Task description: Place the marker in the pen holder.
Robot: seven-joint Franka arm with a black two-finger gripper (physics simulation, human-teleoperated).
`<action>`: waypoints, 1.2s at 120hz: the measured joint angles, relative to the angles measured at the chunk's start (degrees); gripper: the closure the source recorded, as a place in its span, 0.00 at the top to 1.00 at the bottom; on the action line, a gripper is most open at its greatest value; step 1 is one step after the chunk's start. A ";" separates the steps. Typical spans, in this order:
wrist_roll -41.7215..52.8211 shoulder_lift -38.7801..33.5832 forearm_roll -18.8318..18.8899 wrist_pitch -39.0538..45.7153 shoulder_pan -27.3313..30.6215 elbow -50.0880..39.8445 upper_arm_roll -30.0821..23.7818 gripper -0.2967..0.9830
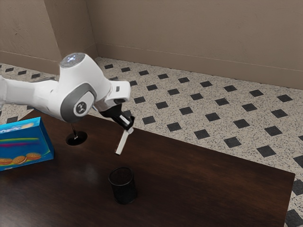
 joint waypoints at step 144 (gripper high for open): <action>1.76 3.06 5.34 -30.43 4.48 26.72 -1.28 0.68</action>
